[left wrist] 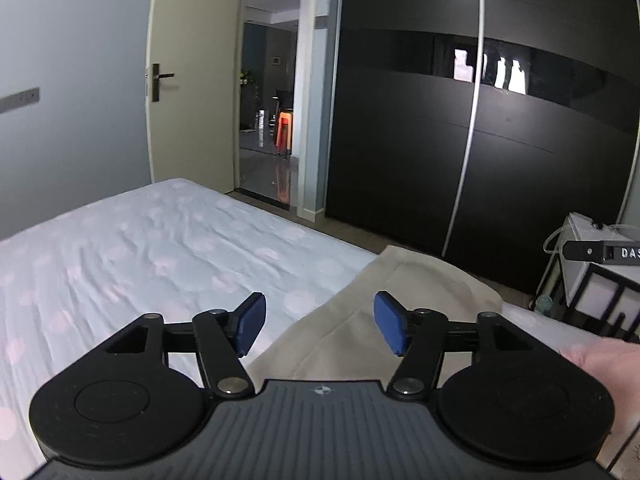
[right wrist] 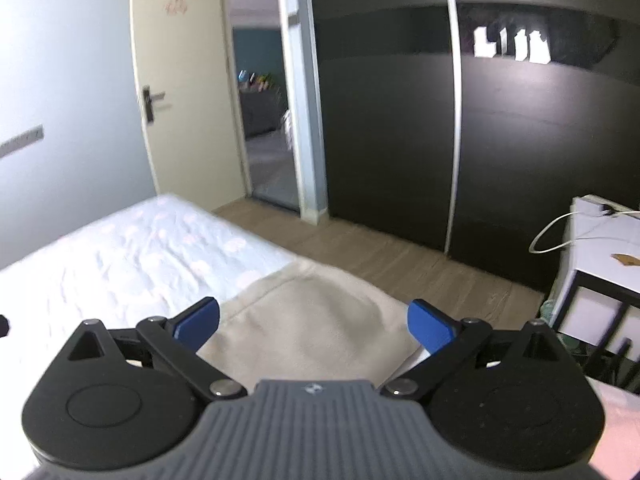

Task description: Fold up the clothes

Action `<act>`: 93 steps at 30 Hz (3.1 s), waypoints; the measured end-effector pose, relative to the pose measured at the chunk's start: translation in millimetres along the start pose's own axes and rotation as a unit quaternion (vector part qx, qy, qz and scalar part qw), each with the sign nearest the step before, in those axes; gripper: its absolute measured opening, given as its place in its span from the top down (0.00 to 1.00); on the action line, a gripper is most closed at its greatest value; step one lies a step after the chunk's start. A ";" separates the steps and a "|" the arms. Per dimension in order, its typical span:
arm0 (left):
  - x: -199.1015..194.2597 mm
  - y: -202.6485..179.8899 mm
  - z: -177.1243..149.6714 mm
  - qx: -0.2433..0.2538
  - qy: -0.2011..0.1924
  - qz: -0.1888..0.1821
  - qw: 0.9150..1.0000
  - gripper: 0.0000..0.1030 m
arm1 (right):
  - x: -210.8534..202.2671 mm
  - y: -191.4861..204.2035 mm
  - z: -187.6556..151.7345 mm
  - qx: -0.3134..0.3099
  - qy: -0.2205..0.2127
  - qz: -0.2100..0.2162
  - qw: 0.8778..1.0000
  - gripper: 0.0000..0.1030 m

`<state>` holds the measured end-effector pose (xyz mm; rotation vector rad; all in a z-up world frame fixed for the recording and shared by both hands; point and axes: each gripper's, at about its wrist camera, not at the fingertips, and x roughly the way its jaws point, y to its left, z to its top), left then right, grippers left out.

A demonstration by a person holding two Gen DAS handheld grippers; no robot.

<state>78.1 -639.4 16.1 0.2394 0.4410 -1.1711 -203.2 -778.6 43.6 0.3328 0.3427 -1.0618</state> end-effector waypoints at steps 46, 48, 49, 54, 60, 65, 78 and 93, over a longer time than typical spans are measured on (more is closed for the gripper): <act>-64.6 -72.6 -106.7 -0.035 0.044 0.043 0.998 0.26 | -92.0 86.4 -161.7 -0.042 0.018 -0.019 0.999 0.01; -63.7 -71.7 -108.4 -0.035 0.047 0.043 0.997 0.26 | -90.8 87.7 -163.4 -0.045 0.019 -0.019 0.999 0.01; -63.4 -71.0 -108.9 -0.038 0.049 0.042 0.997 0.26 | -90.0 88.1 -164.0 -0.046 0.021 -0.019 0.999 0.01; -63.2 -68.4 -110.2 -0.051 0.054 0.033 0.997 0.25 | -89.8 87.4 -166.5 -0.039 0.021 -0.013 0.999 0.01; -66.5 -70.7 -109.1 -0.047 0.052 0.041 0.997 0.25 | -92.7 90.4 -166.5 -0.040 0.016 -0.015 0.999 0.01; -70.5 -67.4 -109.0 -0.054 0.050 0.043 0.996 0.25 | -95.6 93.9 -167.0 -0.041 0.012 -0.011 0.999 0.01; -76.1 -58.8 -111.6 -0.070 0.050 0.042 0.995 0.25 | -98.5 101.6 -168.6 -0.047 0.011 0.000 0.999 0.01; -78.2 -52.9 -111.8 -0.076 0.047 0.037 0.995 0.24 | -100.9 103.7 -169.3 -0.042 0.010 0.010 0.999 0.01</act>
